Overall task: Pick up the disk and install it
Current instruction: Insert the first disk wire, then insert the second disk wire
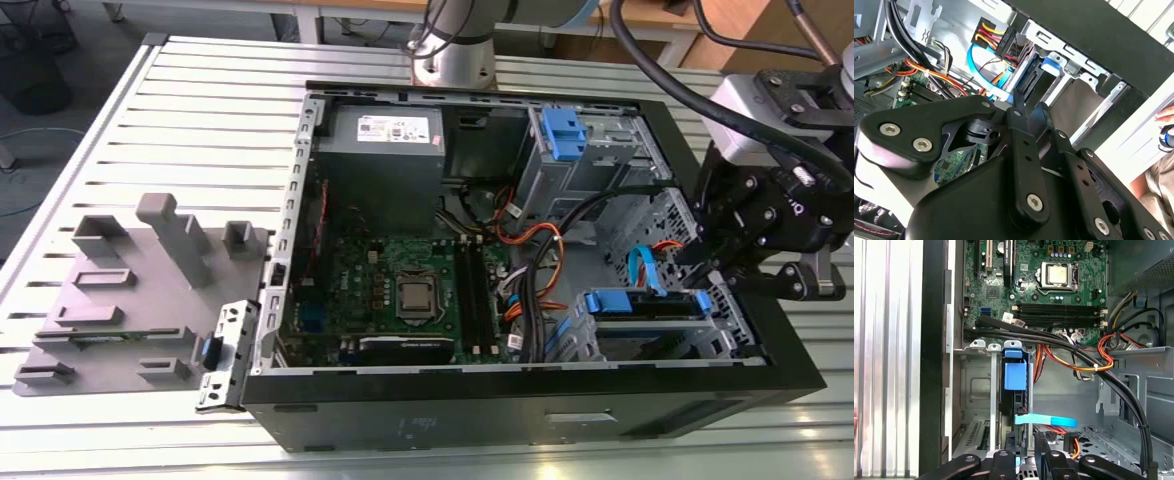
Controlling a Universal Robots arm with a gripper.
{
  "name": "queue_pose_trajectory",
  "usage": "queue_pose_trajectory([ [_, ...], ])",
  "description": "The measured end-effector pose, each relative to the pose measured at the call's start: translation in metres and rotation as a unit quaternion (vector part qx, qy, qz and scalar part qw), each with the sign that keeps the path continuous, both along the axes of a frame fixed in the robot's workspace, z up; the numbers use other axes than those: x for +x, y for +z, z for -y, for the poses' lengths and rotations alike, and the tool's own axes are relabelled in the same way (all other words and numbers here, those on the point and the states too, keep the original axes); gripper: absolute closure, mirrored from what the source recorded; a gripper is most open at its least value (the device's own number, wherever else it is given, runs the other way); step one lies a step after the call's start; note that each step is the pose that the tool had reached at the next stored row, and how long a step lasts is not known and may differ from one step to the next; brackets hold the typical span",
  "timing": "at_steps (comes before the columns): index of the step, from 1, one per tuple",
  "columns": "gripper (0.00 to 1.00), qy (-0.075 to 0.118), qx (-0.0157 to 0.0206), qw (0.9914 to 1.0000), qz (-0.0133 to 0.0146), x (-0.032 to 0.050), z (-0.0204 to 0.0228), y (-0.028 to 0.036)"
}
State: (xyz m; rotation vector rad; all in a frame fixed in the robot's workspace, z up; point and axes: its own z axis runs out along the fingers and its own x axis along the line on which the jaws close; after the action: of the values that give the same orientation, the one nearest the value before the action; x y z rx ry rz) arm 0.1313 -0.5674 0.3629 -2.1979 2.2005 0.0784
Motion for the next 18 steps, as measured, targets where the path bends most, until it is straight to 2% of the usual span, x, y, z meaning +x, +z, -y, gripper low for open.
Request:
queue_pose_trajectory([
  [7, 0.71, 0.000, 0.0000, 1.00000, 0.0000, 0.0010, 0.0001, 0.0002],
  [12, 0.71, 0.000, 0.0002, 1.00000, 0.0000, 0.0010, 0.0001, 0.0040],
  [18, 0.71, 0.000, 0.0001, 1.00000, 0.0000, 0.0010, 0.0000, 0.0044],
])
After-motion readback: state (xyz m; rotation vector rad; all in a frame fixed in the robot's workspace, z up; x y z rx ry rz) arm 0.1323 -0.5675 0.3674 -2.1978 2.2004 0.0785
